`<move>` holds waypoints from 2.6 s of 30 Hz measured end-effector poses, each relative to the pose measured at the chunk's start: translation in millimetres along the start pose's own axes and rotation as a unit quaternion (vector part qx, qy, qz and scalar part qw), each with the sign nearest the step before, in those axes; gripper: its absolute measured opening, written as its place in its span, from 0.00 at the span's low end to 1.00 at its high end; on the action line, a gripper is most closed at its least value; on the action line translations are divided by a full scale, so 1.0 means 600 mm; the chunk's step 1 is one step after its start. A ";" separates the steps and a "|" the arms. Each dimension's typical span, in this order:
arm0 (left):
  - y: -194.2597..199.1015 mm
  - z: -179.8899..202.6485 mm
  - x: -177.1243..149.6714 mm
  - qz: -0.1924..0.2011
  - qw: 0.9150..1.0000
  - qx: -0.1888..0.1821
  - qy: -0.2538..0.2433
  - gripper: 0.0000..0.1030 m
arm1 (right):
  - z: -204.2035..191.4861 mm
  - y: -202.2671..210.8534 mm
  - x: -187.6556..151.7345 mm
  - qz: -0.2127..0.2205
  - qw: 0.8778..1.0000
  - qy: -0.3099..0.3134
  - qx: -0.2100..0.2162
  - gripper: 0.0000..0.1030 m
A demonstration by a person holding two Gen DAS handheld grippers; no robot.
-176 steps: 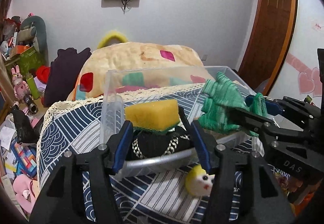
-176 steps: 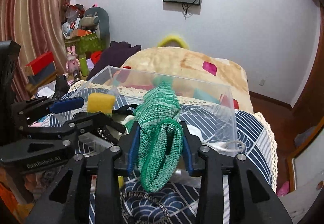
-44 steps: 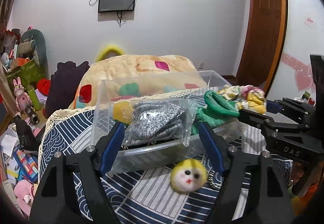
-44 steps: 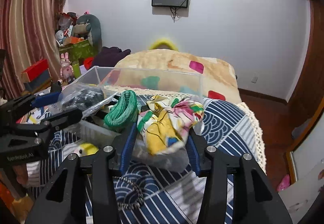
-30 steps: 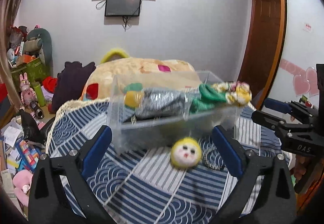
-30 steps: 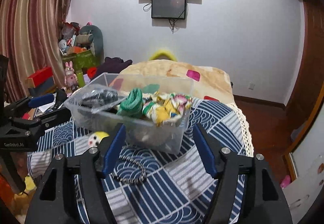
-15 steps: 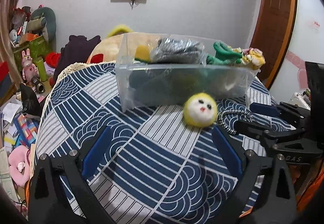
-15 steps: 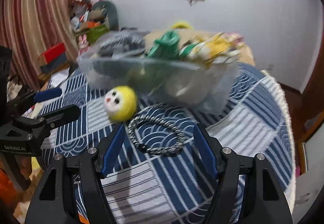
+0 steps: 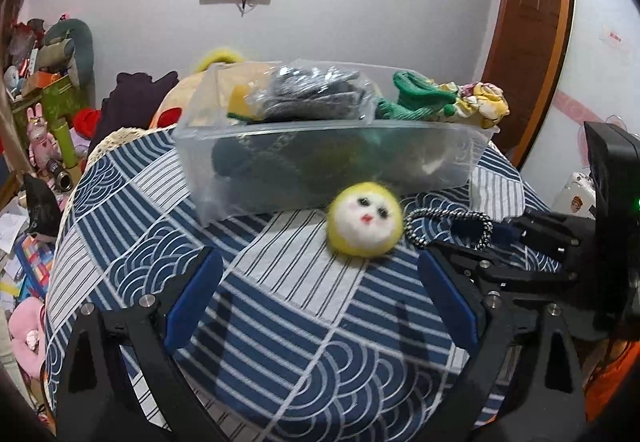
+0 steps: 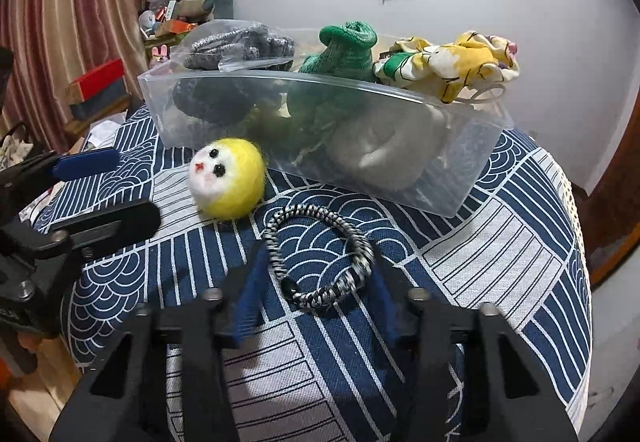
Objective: Organize soft objects
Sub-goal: 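Grasp the yellow-haired doll ball with the left tool while the right tool grasps the braided bracelet, then drop the doll ball into the box with the left tool while the right drops the bracelet in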
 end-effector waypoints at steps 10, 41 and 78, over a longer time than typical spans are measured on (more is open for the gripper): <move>-0.061 0.018 0.012 -0.035 0.999 -0.018 0.004 0.72 | 0.032 0.013 -0.012 0.008 0.999 -0.045 0.022 0.08; 0.087 0.009 0.107 0.083 0.996 -0.008 -0.013 0.43 | 0.064 0.131 0.106 0.134 0.989 -0.055 0.008 0.08; 0.045 -0.052 0.102 0.042 0.999 0.025 -0.003 0.63 | 0.002 0.046 0.120 0.048 0.997 -0.011 0.051 0.49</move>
Point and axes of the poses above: each gripper's, at about its wrist camera, not at the fingertips, and y roughly against the way its jaws point, z to its right, x to its top, the point moved 7 cm from there along -y, roughly the way its jaws point, and after that the axes turned 11 degrees about -x, right-handed, at the moved point
